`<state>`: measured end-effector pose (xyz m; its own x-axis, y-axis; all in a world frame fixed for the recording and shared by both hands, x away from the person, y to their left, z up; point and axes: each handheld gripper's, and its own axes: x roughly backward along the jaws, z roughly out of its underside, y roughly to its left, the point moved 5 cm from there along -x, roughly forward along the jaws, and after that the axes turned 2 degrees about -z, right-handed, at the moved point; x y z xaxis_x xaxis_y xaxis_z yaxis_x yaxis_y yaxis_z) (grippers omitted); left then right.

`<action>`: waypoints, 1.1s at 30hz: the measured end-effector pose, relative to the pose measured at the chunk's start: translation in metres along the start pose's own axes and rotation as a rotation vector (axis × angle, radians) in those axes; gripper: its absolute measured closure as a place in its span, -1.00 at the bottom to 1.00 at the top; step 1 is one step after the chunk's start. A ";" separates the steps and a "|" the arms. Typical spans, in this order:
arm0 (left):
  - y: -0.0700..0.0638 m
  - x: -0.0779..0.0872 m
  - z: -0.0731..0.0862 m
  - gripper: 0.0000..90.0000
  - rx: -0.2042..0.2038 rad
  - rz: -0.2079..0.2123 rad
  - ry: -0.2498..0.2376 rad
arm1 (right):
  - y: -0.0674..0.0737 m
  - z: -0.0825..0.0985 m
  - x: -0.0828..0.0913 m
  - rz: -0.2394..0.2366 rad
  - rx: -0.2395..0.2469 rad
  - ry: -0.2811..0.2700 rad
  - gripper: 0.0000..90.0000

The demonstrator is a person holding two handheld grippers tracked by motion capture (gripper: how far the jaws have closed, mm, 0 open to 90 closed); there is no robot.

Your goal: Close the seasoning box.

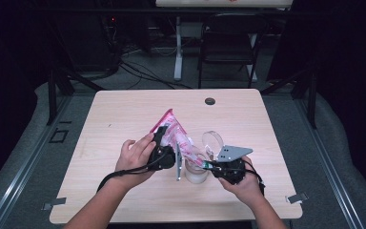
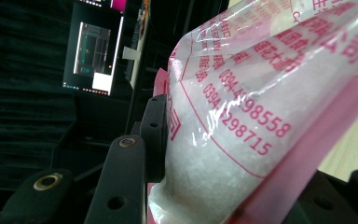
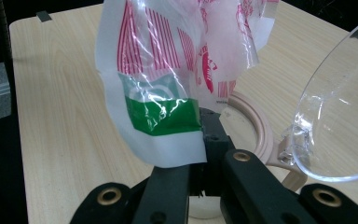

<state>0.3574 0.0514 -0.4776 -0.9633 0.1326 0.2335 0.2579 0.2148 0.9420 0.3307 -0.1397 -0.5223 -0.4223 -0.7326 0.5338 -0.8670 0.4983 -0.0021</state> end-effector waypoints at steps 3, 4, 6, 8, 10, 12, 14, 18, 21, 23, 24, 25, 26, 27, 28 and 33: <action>0.000 0.000 0.000 0.45 -0.001 -0.001 0.000 | 0.000 0.000 0.000 -0.001 -0.004 -0.002 1.00; 0.000 0.000 0.000 0.45 -0.001 -0.001 0.000 | 0.000 0.000 0.000 0.000 -0.004 -0.002 1.00; 0.000 0.000 -0.001 0.45 0.000 -0.003 -0.002 | 0.000 0.000 0.000 -0.001 -0.006 -0.002 1.00; 0.000 0.001 -0.001 0.45 0.000 -0.001 -0.001 | 0.000 0.001 0.000 0.001 -0.007 -0.001 1.00; 0.000 0.001 -0.001 0.45 0.000 -0.002 -0.002 | 0.000 0.001 0.000 0.001 -0.006 0.000 1.00; 0.000 0.001 -0.001 0.45 0.000 -0.003 -0.001 | 0.000 0.001 0.000 -0.001 -0.006 0.000 1.00; 0.000 0.001 -0.001 0.45 -0.001 -0.003 -0.002 | -0.001 0.001 0.000 0.001 -0.006 0.000 1.00; 0.001 0.001 -0.002 0.45 -0.001 -0.004 -0.003 | -0.001 0.001 0.000 0.001 -0.007 0.000 1.00; 0.001 0.001 -0.002 0.45 0.001 -0.006 -0.009 | -0.001 0.001 0.000 -0.001 -0.007 0.002 1.00; 0.001 0.001 -0.002 0.45 0.001 -0.008 -0.013 | -0.001 0.001 0.000 -0.001 -0.008 0.002 1.00; 0.001 0.001 -0.003 0.45 0.001 -0.009 -0.013 | -0.001 0.002 0.000 0.001 -0.006 0.004 1.00; 0.001 0.001 -0.003 0.45 0.002 -0.008 -0.014 | -0.001 0.002 0.000 0.001 -0.006 0.003 1.00; 0.001 0.001 -0.003 0.45 0.001 -0.007 -0.013 | -0.001 0.002 0.000 0.002 -0.006 0.003 1.00; 0.001 0.001 -0.003 0.45 0.001 -0.006 -0.011 | -0.001 0.002 0.000 0.002 -0.006 0.004 1.00; 0.001 0.001 -0.003 0.45 0.001 -0.007 -0.011 | -0.001 0.002 0.000 0.001 -0.005 0.005 1.00; 0.001 0.001 -0.003 0.45 -0.001 -0.006 -0.013 | -0.002 0.002 0.000 0.002 -0.007 0.006 1.00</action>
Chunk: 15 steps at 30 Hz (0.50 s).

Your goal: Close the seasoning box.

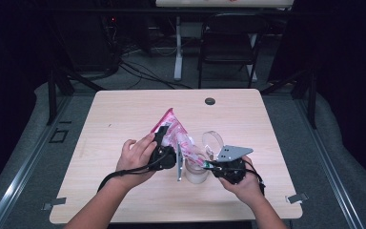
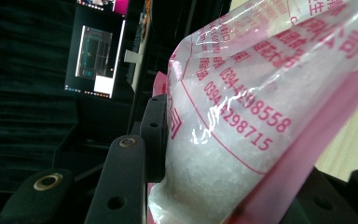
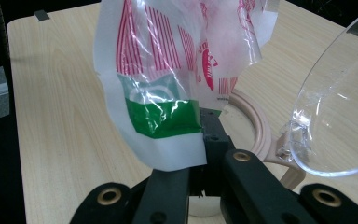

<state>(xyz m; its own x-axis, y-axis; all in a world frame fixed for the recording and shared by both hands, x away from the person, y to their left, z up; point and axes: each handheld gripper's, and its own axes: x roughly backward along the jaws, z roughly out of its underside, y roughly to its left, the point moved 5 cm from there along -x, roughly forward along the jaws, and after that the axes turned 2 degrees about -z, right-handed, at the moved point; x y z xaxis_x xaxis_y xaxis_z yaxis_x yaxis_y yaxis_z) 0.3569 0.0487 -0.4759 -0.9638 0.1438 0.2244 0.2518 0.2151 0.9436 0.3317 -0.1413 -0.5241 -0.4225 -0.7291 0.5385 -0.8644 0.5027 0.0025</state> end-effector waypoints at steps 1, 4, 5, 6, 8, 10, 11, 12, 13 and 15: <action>0.000 0.000 0.000 0.45 -0.001 0.000 0.000 | 0.000 0.000 0.000 0.000 -0.002 -0.002 1.00; 0.000 0.000 0.000 0.45 -0.002 0.001 0.000 | 0.000 0.000 -0.001 -0.001 -0.004 -0.003 1.00; 0.000 0.000 0.000 0.45 -0.002 0.001 0.000 | 0.000 0.000 -0.001 -0.001 -0.004 -0.003 1.00; 0.000 0.000 0.000 0.45 -0.001 0.001 -0.001 | 0.000 0.001 -0.001 0.000 -0.001 0.002 1.00; 0.000 0.000 0.000 0.45 -0.001 0.000 -0.001 | 0.000 0.001 -0.001 0.000 0.001 0.003 1.00; 0.000 0.000 0.000 0.45 -0.002 0.002 0.000 | 0.000 0.001 -0.001 0.000 0.000 0.002 1.00; 0.000 0.000 -0.001 0.45 -0.007 0.000 -0.002 | 0.000 0.001 -0.001 0.000 0.000 0.002 1.00; 0.000 0.000 -0.001 0.45 -0.008 0.000 -0.002 | 0.000 0.001 -0.001 0.000 0.000 0.003 1.00; 0.000 0.000 -0.001 0.45 -0.009 -0.001 -0.001 | 0.000 0.001 -0.001 -0.001 0.000 0.004 1.00; 0.000 0.000 -0.001 0.45 -0.006 0.001 0.000 | 0.000 0.001 -0.001 0.000 0.000 0.004 1.00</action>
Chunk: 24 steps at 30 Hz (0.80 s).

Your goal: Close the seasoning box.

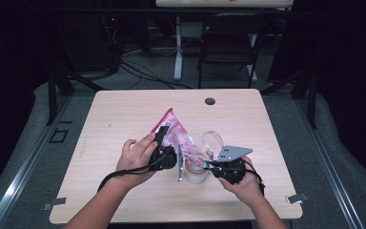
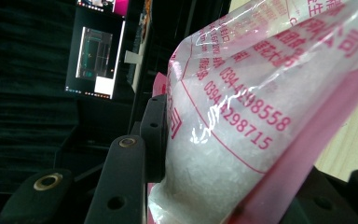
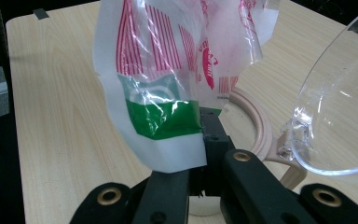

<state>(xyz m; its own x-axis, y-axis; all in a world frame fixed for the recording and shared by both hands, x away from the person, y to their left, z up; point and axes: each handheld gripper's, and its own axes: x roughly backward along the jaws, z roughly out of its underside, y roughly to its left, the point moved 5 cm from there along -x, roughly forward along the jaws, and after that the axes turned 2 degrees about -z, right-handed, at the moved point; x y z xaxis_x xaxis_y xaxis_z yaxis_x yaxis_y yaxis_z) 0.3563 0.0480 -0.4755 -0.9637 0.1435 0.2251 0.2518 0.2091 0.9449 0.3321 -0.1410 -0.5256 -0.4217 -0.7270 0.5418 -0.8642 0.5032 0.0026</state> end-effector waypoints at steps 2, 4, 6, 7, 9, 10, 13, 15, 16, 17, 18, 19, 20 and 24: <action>0.000 0.000 0.000 0.45 0.001 0.001 0.000 | 0.000 0.000 0.000 0.001 -0.001 0.000 1.00; 0.000 0.000 0.000 0.45 0.001 0.000 0.000 | 0.000 0.000 0.000 0.000 0.000 0.001 1.00; 0.000 0.000 0.000 0.45 0.000 0.000 0.000 | 0.000 0.000 0.000 0.000 0.000 0.001 1.00; 0.000 0.000 0.000 0.45 -0.001 0.000 0.001 | 0.000 0.000 0.000 -0.001 -0.001 0.000 1.00; 0.000 0.000 0.000 0.45 -0.002 -0.001 0.002 | -0.001 0.000 0.000 0.000 -0.001 -0.001 1.00; 0.000 0.000 -0.001 0.45 -0.002 -0.001 0.002 | -0.001 0.001 0.000 0.000 -0.002 0.001 1.00; 0.000 0.000 -0.001 0.45 -0.003 -0.002 0.002 | 0.000 0.000 0.000 -0.001 -0.003 -0.002 1.00; 0.000 0.000 -0.001 0.45 -0.002 -0.001 0.001 | 0.000 0.000 0.000 -0.001 -0.004 -0.002 1.00; 0.000 0.000 -0.001 0.45 -0.003 -0.001 0.001 | -0.001 0.001 0.000 0.000 -0.001 0.001 1.00; 0.000 0.000 -0.001 0.45 -0.003 -0.002 0.000 | -0.001 0.001 0.000 0.001 -0.003 -0.003 1.00; 0.000 0.000 -0.001 0.45 -0.002 0.000 -0.001 | -0.001 0.001 0.000 0.002 -0.001 0.000 1.00; 0.000 0.000 -0.001 0.45 -0.001 0.001 0.000 | -0.001 0.001 0.000 0.002 -0.001 0.000 1.00; 0.000 0.000 -0.001 0.46 0.000 0.002 0.000 | -0.001 0.001 0.000 0.002 -0.001 0.000 1.00; 0.000 0.000 -0.002 0.46 0.000 -0.002 -0.004 | -0.001 0.001 0.000 0.004 -0.003 -0.003 1.00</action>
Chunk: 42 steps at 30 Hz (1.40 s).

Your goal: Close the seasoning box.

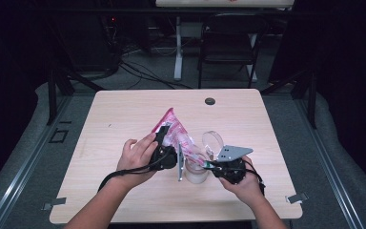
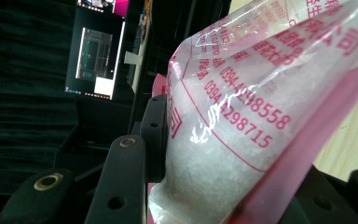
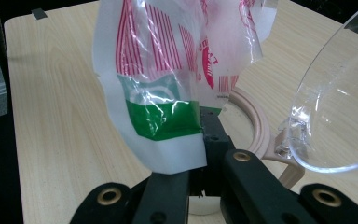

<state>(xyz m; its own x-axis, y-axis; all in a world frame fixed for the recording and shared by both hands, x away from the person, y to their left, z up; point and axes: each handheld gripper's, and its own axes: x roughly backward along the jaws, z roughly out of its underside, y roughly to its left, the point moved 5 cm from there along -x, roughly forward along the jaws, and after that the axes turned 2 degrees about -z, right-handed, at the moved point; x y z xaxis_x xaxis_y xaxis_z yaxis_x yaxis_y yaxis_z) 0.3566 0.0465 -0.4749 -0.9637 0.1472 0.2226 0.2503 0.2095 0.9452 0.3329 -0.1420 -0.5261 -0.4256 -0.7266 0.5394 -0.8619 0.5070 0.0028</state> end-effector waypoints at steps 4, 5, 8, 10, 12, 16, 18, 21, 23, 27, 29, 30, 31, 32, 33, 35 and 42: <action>0.000 0.000 0.000 0.46 0.000 0.000 -0.002 | 0.000 0.000 0.000 0.002 -0.001 -0.001 1.00; 0.000 0.000 0.000 0.46 -0.001 0.000 -0.003 | 0.000 0.000 0.000 0.003 -0.001 -0.001 1.00; 0.000 0.001 0.000 0.46 -0.002 0.001 0.002 | 0.000 0.000 0.000 0.004 -0.001 -0.002 1.00; 0.000 0.001 0.000 0.46 -0.002 0.001 0.002 | 0.000 0.000 0.000 0.004 -0.001 -0.003 1.00; 0.000 0.001 0.000 0.46 0.000 0.004 0.003 | 0.000 0.000 0.000 0.004 -0.001 -0.003 1.00; -0.001 0.000 0.001 0.46 0.006 0.008 0.003 | 0.000 0.000 0.000 0.006 0.001 -0.001 1.00; -0.001 0.000 0.001 0.46 0.007 0.008 0.001 | 0.000 0.000 0.001 0.007 0.006 0.000 1.00; -0.001 0.000 0.002 0.47 0.013 0.011 0.002 | 0.001 -0.001 0.001 0.013 0.021 0.009 1.00; -0.001 0.000 0.003 0.47 0.015 0.010 0.004 | 0.002 -0.002 0.000 0.017 0.020 0.006 1.00; -0.002 0.000 0.003 0.47 0.014 0.008 -0.002 | 0.002 -0.002 0.000 0.018 0.022 0.009 1.00; -0.001 0.001 0.002 0.47 0.008 0.005 0.002 | 0.001 -0.001 0.000 0.017 0.019 0.008 1.00; -0.001 0.001 0.001 0.47 0.006 0.002 0.002 | 0.001 -0.001 0.000 0.015 0.016 0.006 1.00; -0.001 0.001 0.001 0.47 0.004 0.002 0.004 | 0.000 -0.001 0.000 0.015 0.013 0.006 1.00; -0.001 0.001 0.001 0.47 0.003 0.000 0.003 | 0.000 -0.001 0.000 0.013 0.011 0.005 1.00; 0.000 0.001 0.000 0.47 0.002 -0.002 -0.001 | 0.000 0.000 0.000 0.011 0.011 0.006 1.00; 0.000 0.001 0.000 0.47 0.001 0.002 0.005 | -0.001 0.000 0.000 0.009 0.010 0.007 1.00; -0.001 0.001 -0.001 0.47 0.002 0.000 -0.002 | -0.001 0.001 -0.002 0.008 0.010 0.014 1.00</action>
<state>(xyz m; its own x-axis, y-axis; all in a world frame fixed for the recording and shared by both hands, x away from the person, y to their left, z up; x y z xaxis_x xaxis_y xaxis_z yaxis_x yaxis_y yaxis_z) 0.3556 0.0457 -0.4752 -0.9635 0.1489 0.2223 0.2506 0.2117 0.9447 0.3342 -0.1421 -0.5281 -0.4286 -0.7160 0.5510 -0.8612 0.5082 -0.0095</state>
